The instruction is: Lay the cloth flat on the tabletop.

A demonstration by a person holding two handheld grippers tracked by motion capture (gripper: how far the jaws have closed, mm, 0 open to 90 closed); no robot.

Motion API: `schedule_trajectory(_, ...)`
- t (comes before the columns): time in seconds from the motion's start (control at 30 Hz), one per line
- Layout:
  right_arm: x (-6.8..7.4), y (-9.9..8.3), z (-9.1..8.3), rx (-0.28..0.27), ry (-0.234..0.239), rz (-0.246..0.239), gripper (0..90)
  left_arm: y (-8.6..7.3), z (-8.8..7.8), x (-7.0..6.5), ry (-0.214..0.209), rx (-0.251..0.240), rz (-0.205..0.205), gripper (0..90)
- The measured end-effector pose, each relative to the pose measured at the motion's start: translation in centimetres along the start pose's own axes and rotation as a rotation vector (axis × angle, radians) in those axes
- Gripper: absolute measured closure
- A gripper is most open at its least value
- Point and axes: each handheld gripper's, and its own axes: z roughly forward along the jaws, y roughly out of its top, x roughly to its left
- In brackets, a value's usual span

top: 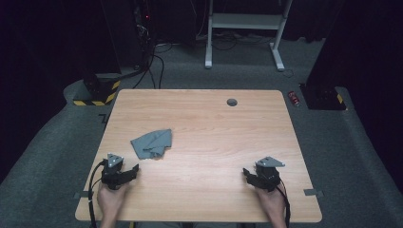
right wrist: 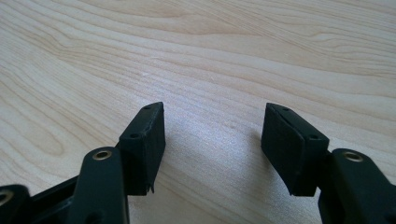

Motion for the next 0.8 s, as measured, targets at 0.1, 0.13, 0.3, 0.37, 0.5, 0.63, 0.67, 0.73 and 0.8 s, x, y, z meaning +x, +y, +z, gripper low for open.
schedule_trajectory(0.1, 0.00, 0.00, 0.00, 0.000, 0.000, 0.001, 39.6, 0.00, 0.00, 0.00, 0.000, 0.000, 0.001, 29.4)
schedule_trajectory(0.13, -0.01, 0.00, 0.01, 0.001, -0.001, 0.001, 39.1, 0.01, -0.01, 0.01, -0.001, 0.002, 0.001, 29.4)
schedule_trajectory(0.3, -0.02, 0.01, 0.01, 0.001, -0.001, 0.002, 38.9, 0.03, 0.04, -0.02, -0.004, 0.003, 0.004, 28.2)
schedule_trajectory(0.37, -0.01, 0.02, 0.01, 0.002, -0.001, 0.003, 38.7, 0.06, 0.06, -0.05, -0.007, 0.005, 0.008, 26.7)
schedule_trajectory(0.5, -0.02, 0.02, 0.02, 0.002, -0.003, 0.004, 38.3, 0.08, 0.09, 0.01, -0.013, 0.005, 0.011, 25.5)
schedule_trajectory(0.63, -0.04, 0.04, 0.04, 0.002, -0.003, 0.002, 38.1, 0.14, 0.17, -0.13, -0.020, 0.013, 0.015, 21.7)
schedule_trajectory(0.67, -0.03, 0.04, 0.04, 0.002, -0.003, 0.002, 38.1, 0.14, 0.19, -0.15, -0.020, 0.014, 0.014, 21.2)
schedule_trajectory(0.73, -0.04, 0.04, 0.04, 0.002, -0.003, 0.002, 38.1, 0.15, 0.19, -0.05, -0.024, 0.011, 0.008, 20.5)
schedule_trajectory(0.8, -0.04, 0.04, 0.04, 0.002, -0.003, 0.002, 38.1, 0.18, 0.20, 0.03, -0.028, 0.007, -0.004, 20.5)
